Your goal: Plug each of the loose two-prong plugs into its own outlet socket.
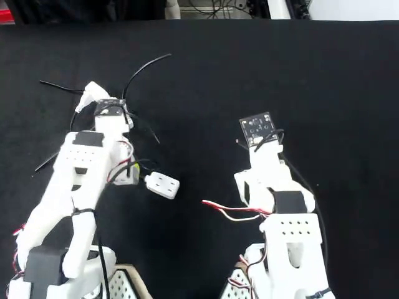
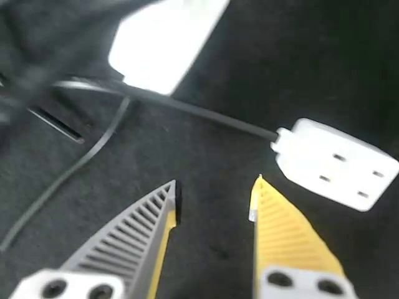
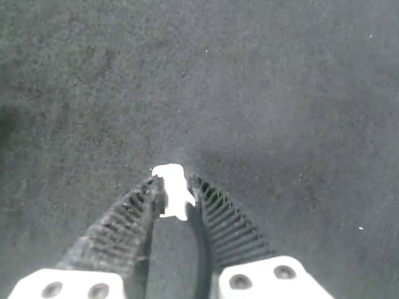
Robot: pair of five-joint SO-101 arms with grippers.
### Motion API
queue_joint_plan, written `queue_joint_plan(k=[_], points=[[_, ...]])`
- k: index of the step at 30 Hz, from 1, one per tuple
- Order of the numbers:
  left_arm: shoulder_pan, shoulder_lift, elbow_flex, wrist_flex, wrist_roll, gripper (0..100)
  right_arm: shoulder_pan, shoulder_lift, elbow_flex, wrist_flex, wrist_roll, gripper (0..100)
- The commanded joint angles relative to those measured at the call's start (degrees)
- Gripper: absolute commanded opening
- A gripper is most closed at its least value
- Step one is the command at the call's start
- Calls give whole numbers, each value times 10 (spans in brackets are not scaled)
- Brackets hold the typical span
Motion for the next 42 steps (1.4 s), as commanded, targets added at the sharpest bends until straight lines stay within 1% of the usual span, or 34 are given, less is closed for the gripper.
queue_joint_plan(k=[1, 6, 8, 10, 11, 15, 17, 22, 26, 30, 37, 39, 42], points=[[0, -4, 21, -33, -15, 195, 10, -12, -6, -7, 5, 13], [54, -9, 74, -62, -11, 195, 10, -12, -5, -7, 4, 13], [61, -11, 80, -92, -11, 195, 10, -12, -5, -7, 4, 13], [48, -11, 76, -128, -8, 195, 10, -12, -5, -7, 4, 13], [37, -11, 74, -147, 7, 195, 10, -12, -5, -7, 4, 13], [-14, -16, 73, -217, 140, 195, 10, -12, -5, -7, 4, 13], [-17, -22, 79, -249, 164, 195, 10, -12, -5, -7, 4, 13], [15, -9, 80, -284, 168, 195, 10, -12, -5, -7, 5, 13], [16, 25, 80, -319, 168, 195, 10, -12, -5, -7, 5, 13], [15, 68, 73, -321, 168, 195, 10, -12, -5, -7, 5, 13], [15, 69, 83, -312, 164, 195, 10, -12, -5, -7, 5, 13], [15, 69, 81, -285, 164, 195, 10, -12, -5, -7, 5, 13], [15, 69, 64, -220, 164, 195, 10, -12, -5, -7, 5, 13]])
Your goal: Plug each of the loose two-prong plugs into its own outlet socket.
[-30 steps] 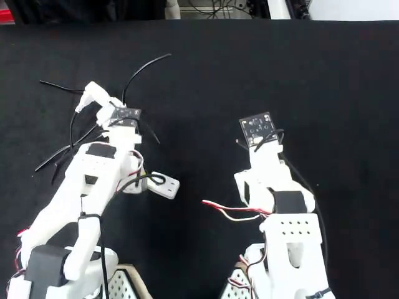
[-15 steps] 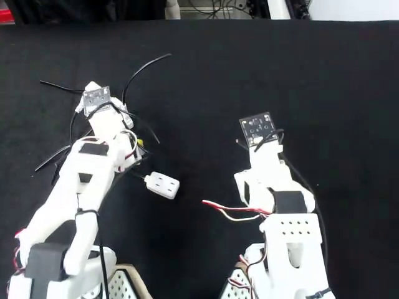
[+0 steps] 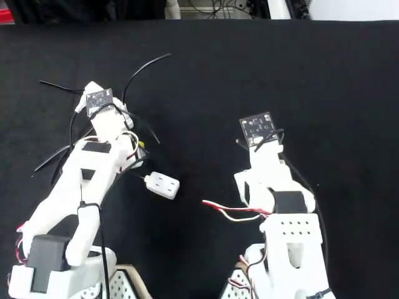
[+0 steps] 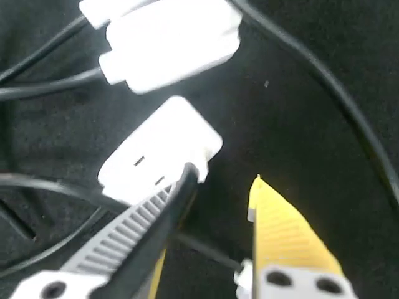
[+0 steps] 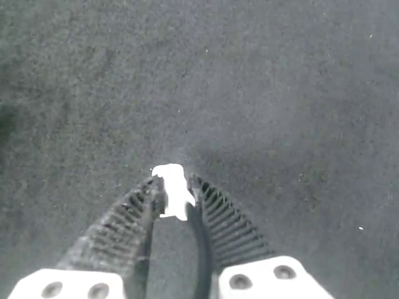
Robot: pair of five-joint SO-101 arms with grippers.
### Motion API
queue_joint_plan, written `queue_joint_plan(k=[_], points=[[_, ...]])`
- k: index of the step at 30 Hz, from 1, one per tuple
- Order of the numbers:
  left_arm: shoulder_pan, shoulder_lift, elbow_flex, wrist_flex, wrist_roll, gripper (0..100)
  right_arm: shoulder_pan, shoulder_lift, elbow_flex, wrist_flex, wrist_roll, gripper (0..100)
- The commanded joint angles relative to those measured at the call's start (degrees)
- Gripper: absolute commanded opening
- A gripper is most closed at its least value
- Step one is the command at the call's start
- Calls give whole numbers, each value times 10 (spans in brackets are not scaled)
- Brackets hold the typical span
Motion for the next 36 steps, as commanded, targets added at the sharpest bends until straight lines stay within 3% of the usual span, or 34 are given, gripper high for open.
queue_joint_plan(k=[1, 11, 16, 20, 29, 32, 36], points=[[1, -1, -21, 73, -1, 195, 10, -12, -5, -7, 5, 13], [-91, -1, -36, 167, -109, 195, 10, -12, -5, -7, 6, 13], [-80, -37, -30, 226, -154, 195, 10, -12, -5, -7, 6, 13], [-65, -126, -29, 281, -163, 195, 10, -12, -5, -7, 6, 13], [-68, -404, 51, 306, -286, 195, 6, -12, -5, -7, 4, 13], [-95, -479, 89, 302, -280, 195, -1, -12, -15, 9, 4, 13], [-174, -547, 145, 269, -281, 195, -88, -8, -31, 42, 3, 12]])
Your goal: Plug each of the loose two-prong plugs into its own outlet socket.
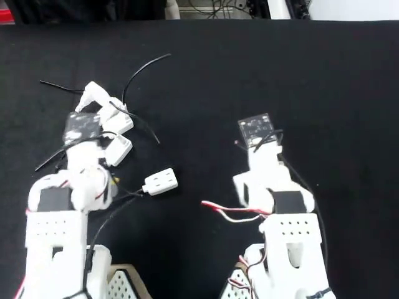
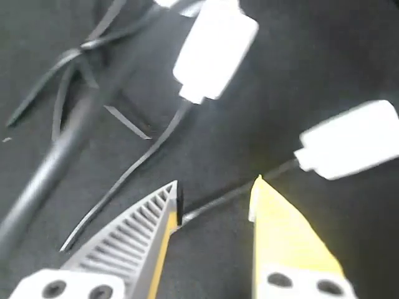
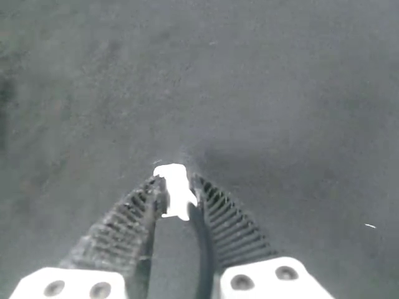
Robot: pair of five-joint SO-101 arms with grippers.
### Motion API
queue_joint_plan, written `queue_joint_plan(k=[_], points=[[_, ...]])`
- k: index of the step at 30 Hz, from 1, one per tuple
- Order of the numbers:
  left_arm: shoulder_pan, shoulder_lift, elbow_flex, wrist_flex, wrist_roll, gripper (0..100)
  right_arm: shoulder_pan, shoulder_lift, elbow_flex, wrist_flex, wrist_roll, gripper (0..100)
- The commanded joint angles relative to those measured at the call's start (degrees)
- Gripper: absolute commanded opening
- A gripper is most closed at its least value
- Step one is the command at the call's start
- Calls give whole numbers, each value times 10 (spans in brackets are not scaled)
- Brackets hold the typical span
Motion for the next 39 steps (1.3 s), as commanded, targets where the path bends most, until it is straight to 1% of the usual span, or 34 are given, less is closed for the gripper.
queue_joint_plan(k=[1, 3, 7, 12, 16, 21, 25, 28, 32, 36, 39], points=[[-68, -54, 37, -37, -12, 195, -81, -8, -32, 13, 1, 12], [-94, -64, 71, -59, -47, 195, -121, -7, -44, 13, 0, 11], [-119, -72, 145, -109, -92, 195, -171, 27, -102, 18, -22, 11], [-152, -72, 207, -170, -148, 195, -236, 180, -204, 1, -31, 11], [-179, -72, 222, -177, -180, 195, -264, 307, -266, -37, -52, 11], [-180, -72, 226, -178, -192, 195, -283, 382, -298, -48, -105, 11], [-178, -72, 243, -211, -193, 195, -299, 393, -298, -65, -147, 11], [-167, -72, 247, -214, -193, 195, -301, 390, -299, -64, -172, 11], [-164, -72, 247, -214, -193, 195, -298, 390, -313, -60, -185, 11], [-164, -72, 247, -214, -193, 195, -298, 390, -342, -20, -199, 12], [-164, -72, 247, -214, -193, 195, -300, 390, -349, -11, -203, 12]])
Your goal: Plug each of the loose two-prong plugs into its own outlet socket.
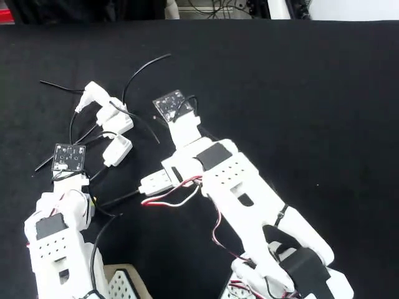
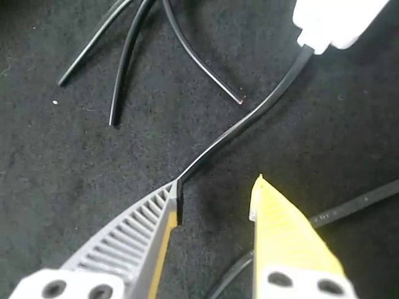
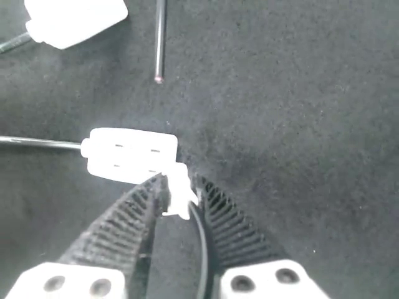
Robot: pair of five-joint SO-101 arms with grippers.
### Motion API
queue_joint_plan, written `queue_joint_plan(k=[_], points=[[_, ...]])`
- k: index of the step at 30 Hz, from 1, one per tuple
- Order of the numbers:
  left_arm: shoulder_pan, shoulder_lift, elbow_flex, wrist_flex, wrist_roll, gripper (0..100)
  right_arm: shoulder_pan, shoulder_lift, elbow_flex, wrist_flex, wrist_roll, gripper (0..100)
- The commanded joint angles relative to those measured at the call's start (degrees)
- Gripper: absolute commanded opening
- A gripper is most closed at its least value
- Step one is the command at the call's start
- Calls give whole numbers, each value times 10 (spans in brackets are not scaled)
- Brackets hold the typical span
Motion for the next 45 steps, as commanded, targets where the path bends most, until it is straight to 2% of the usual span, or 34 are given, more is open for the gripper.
queue_joint_plan(k=[1, 18, 25, 31, 36, 45], points=[[7, -6, -2, -9, -4, 195, -11, 0, -35, 8, -10, 12], [7, -6, -1, -9, -4, 195, -13, -4, -19, -9, -62, 12], [7, -6, -1, -9, -4, 195, -50, -4, -9, -11, -70, 13], [7, -6, -1, -9, -4, 195, -40, 0, -5, -12, -68, 13], [6, -6, -1, -9, -4, 195, 19, 0, 33, -69, -65, 13], [6, -6, -1, -9, -4, 195, 0, -3, 73, -85, -55, 13]])
